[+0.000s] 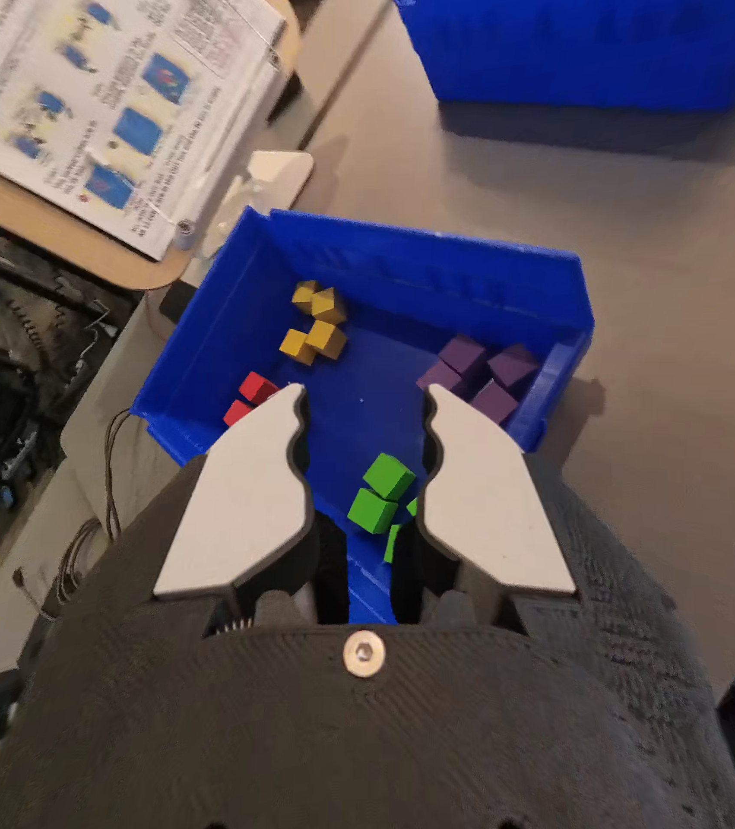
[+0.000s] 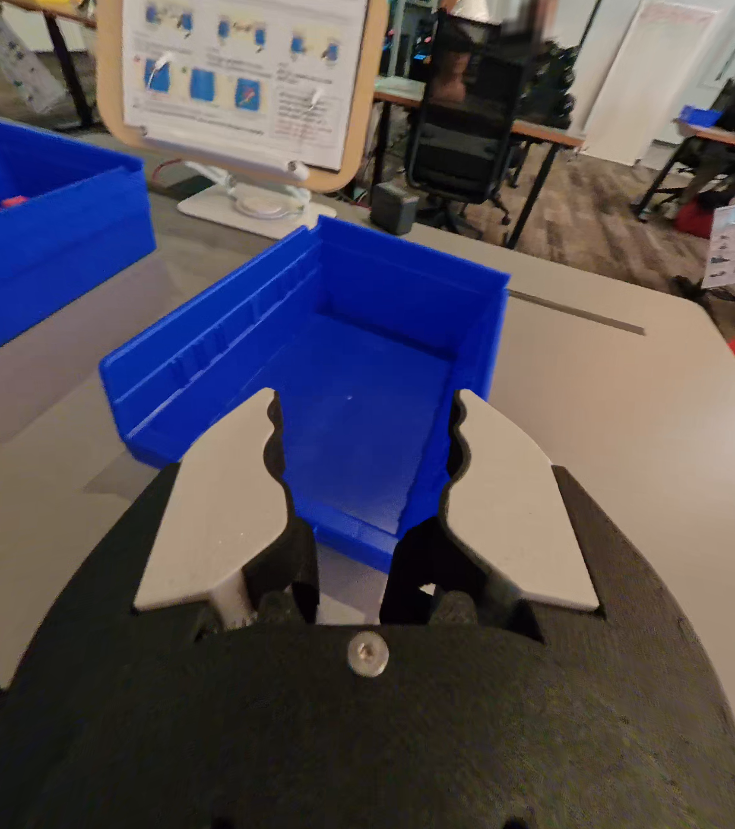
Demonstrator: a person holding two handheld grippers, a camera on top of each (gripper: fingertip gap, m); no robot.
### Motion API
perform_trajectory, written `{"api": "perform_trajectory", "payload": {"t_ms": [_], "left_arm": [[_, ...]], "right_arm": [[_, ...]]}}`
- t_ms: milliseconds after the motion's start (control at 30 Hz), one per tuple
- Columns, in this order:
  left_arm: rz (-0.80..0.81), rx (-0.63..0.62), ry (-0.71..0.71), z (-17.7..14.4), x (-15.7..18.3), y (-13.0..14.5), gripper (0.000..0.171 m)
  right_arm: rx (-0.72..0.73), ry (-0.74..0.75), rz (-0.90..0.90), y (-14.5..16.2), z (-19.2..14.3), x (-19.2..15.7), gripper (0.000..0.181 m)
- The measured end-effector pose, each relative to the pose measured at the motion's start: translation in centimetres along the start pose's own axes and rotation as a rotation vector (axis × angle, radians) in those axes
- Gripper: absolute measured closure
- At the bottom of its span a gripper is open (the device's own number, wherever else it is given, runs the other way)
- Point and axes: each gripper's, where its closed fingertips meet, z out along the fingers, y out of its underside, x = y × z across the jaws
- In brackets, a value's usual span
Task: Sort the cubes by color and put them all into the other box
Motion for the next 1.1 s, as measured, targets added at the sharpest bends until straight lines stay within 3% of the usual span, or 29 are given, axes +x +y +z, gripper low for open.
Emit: {"api": "perform_trajectory", "payload": {"t_ms": [200,400,533,733,933,1100], "left_arm": [[0.102,-0.105,0.082,2.1,0.9,2.0,0.129],[-0.031,0.037,0.031,0.5,0.6,1.4,0.126],[-0.023,0.086,0.059,-0.3,0.5,0.5,0.121],[0.292,-0.198,0.392,4.8,2.0,2.3,0.110],[0.422,-0.451,0.610,9.5,3.9,5.1,0.119],[0.431,-0.471,0.669,11.2,5.4,5.6,0.123]], "right_arm": [[0.004,-0.058,-0.080,-0.3,-0.7,-2.7,0.118],[0.108,-0.101,-0.141,-3.1,-1.7,-5.2,0.125],[0.160,-0.135,-0.217,-6.5,-1.8,-6.6,0.129],[0.248,-0.154,-0.272,-11.2,-1.9,-7.5,0.132],[0.193,-0.137,-0.267,-9.1,-1.5,-7.2,0.133],[0.181,-0.123,-0.248,-8.3,-1.4,-6.2,0.133]]}}
